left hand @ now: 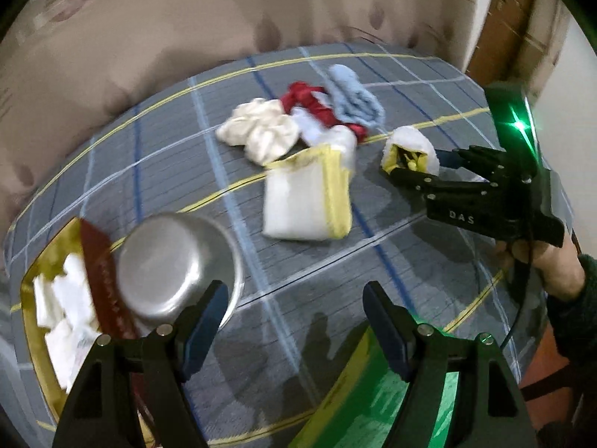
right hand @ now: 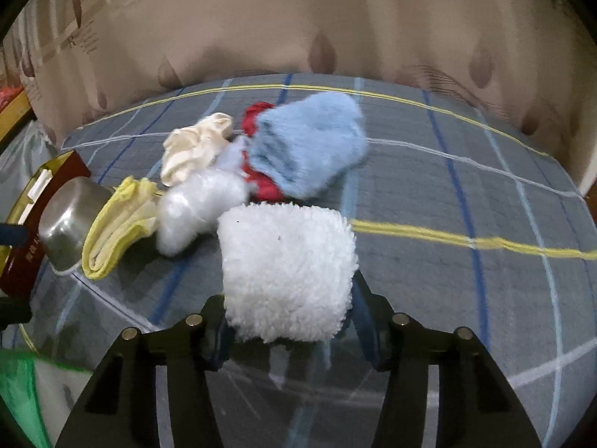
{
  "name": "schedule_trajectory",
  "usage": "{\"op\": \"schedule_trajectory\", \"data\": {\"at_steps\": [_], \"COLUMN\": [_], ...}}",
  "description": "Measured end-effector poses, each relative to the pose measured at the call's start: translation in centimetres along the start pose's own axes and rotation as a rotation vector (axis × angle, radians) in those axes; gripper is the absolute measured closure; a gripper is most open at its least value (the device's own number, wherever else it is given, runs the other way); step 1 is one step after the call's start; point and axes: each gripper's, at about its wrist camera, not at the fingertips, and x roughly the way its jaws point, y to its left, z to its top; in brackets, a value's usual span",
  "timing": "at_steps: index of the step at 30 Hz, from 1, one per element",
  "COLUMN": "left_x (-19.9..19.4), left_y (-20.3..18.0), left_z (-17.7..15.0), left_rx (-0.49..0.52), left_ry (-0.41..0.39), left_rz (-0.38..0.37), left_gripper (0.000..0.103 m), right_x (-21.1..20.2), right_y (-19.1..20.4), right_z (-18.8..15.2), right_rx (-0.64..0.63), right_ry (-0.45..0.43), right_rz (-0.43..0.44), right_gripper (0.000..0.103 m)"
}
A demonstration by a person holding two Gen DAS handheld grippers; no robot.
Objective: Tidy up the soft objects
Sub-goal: 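Grasp the yellow-edged white cloth with the left gripper while the right gripper holds the fluffy cloth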
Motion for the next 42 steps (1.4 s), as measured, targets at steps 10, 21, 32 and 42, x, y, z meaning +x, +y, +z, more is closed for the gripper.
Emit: {"op": "schedule_trajectory", "data": {"at_steps": [10,21,32,42], "left_x": [2.6,5.2,8.6,8.1], "left_y": [-1.9,-1.9,0.4,1.3], "left_z": [2.2,4.6,6.3,5.7], "left_rx": [0.060,0.080,0.006,-0.043], "left_ry": [0.049,0.069,0.116,0.103], "left_rz": [-0.106,-0.099,-0.117,-0.128], "left_gripper": [0.026,0.026,0.026,0.030], "right_x": [-0.8,-0.9,-0.8,-0.8], "right_y": [-2.0,-2.3,-2.1,-2.1], "right_z": [-2.1,-2.2,-2.2,-2.2], "right_rx": [0.012,0.021,0.018,0.018], "right_ry": [-0.001,-0.002,0.000,0.000], "right_rz": [-0.058,-0.038,-0.035,-0.034], "right_gripper": [0.053,0.050,0.046,0.045]}}
